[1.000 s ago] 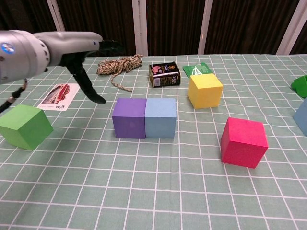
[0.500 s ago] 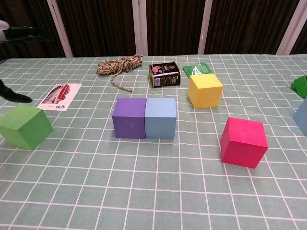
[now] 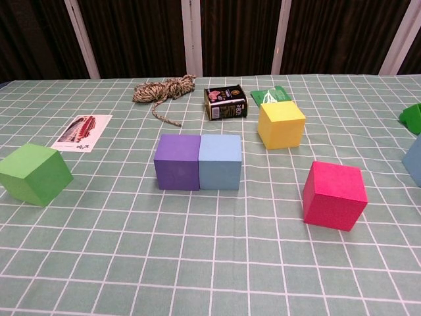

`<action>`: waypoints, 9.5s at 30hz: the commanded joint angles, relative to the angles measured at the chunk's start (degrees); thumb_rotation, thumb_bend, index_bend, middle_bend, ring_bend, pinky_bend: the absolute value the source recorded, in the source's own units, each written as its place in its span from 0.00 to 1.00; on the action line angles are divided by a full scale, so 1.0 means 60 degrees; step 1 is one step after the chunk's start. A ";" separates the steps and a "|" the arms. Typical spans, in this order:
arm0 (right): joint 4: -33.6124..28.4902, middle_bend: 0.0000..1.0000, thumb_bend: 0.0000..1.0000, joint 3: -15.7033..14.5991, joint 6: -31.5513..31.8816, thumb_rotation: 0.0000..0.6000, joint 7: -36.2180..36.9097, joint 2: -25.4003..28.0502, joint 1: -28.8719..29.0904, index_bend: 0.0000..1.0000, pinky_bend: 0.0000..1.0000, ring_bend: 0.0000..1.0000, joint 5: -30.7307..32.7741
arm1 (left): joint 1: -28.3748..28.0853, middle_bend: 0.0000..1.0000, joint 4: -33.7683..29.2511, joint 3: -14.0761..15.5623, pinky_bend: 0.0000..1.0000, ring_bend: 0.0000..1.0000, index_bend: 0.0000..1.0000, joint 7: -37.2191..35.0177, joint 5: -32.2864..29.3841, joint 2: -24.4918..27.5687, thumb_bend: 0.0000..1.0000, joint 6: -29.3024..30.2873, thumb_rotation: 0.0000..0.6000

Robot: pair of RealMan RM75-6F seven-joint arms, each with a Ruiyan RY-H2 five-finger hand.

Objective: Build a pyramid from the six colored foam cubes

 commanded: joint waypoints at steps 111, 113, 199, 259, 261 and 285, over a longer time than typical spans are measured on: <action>0.3909 0.39 0.27 0.1340 -0.3917 1.00 -0.1241 -0.3773 0.5603 0.00 0.00 0.27 0.3126 | 0.0822 0.02 -0.0522 -0.2742 0.00 0.00 0.00 -0.0364 -0.1043 0.0932 0.10 -0.2577 1.00; 0.3921 0.39 0.27 0.1342 -0.3913 1.00 -0.1289 -0.3817 0.5653 0.00 0.00 0.27 0.3247 | 0.0819 0.02 -0.0506 -0.2750 0.00 0.00 0.00 -0.0377 -0.1066 0.0930 0.10 -0.2609 1.00; 0.3909 0.39 0.27 0.1263 -0.2797 1.00 -0.3013 -0.5356 0.6755 0.00 0.00 0.27 0.5609 | 0.0871 0.02 -0.0207 -0.2940 0.00 0.00 0.00 -0.0862 -0.1264 0.1020 0.10 -0.3008 1.00; 0.3384 0.26 0.27 0.1247 -0.2288 1.00 -0.3404 -0.5256 0.6798 0.00 0.00 0.23 0.5681 | 0.0894 0.02 -0.0248 -0.2923 0.00 0.00 0.00 -0.0921 -0.1173 0.1057 0.10 -0.3028 1.00; 0.3292 0.25 0.27 0.1220 -0.2261 1.00 -0.3461 -0.5235 0.6793 0.00 0.00 0.22 0.5712 | 0.0898 0.02 -0.0258 -0.2922 0.00 0.00 0.00 -0.0926 -0.1163 0.1063 0.10 -0.3021 1.00; 0.1511 0.00 0.21 0.1215 -0.1275 1.00 -0.4170 -0.4569 0.6685 0.00 0.00 0.00 0.5715 | 0.0971 0.02 -0.0417 -0.2876 0.00 0.00 0.00 -0.0999 -0.0913 0.1159 0.10 -0.2889 1.00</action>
